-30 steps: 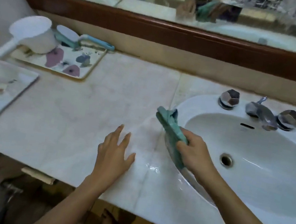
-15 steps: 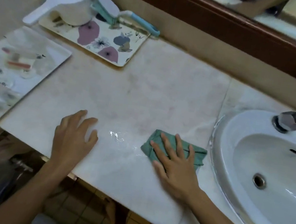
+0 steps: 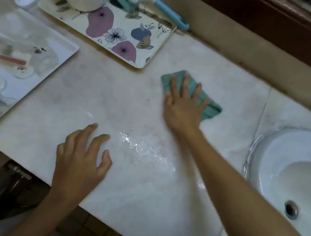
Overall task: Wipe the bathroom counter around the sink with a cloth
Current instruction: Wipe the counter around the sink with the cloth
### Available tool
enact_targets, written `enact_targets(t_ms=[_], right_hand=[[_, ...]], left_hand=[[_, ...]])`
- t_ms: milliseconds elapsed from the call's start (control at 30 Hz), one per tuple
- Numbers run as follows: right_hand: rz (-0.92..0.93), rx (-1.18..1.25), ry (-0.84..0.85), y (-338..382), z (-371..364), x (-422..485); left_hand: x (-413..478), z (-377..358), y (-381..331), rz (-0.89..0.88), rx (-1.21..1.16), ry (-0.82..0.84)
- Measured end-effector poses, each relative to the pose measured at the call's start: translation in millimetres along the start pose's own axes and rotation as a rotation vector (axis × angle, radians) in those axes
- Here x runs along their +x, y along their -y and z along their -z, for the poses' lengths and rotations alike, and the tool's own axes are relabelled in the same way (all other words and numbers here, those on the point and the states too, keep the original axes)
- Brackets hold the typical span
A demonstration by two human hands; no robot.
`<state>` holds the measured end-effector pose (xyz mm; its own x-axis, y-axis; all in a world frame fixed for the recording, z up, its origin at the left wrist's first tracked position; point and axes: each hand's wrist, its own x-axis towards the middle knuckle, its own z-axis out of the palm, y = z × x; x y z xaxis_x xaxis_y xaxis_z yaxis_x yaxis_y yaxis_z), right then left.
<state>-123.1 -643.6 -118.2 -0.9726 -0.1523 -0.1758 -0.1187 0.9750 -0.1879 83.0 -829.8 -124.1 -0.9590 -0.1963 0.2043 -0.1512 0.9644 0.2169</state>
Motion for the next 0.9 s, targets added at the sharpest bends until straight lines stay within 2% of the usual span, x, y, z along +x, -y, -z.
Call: enact_targets(t_ms=[100, 167, 233, 267, 333, 467, 533, 600, 700, 800, 900], right_hand=[[0.312, -0.060, -0.017, 25, -23, -111], [0.481, -0.106, 0.039, 3, -24, -167], [0.552, -0.164, 0.057, -35, -16, -172], [0.525, -0.188, 0.037, -55, -11, -157], [0.346, -0.148, 0.023, -72, -2, -109], [-0.106, 0.003, -0.007, -44, 12, -8], [-0.144, 0.050, -0.003, -5, 9, 5], [-0.048, 0.017, 0.001, 36, -6, -21], [0.249, -0.068, -0.003, 79, -35, -116], [0.602, -0.132, 0.081, 62, -38, -202], [0.789, -0.238, 0.136, 0, -25, -199]], left_hand=[[0, 0, 2, -0.007, -0.007, -0.022], [-2, -1, 3, -0.024, -0.001, -0.034], [-2, 0, 4, -0.033, -0.003, -0.047], [0, -1, 3, -0.037, -0.009, -0.047], [-2, -2, 5, -0.029, -0.018, -0.034], [1, -3, -1, -0.013, -0.056, -0.016], [2, -2, 2, -0.006, -0.090, -0.012], [2, 1, 7, 0.019, -0.214, -0.031], [-4, 14, 16, 0.129, -0.453, -0.124], [-11, 29, 39, 0.189, -0.381, -0.180], [-13, 28, 71, 0.325, -0.242, -0.175]])
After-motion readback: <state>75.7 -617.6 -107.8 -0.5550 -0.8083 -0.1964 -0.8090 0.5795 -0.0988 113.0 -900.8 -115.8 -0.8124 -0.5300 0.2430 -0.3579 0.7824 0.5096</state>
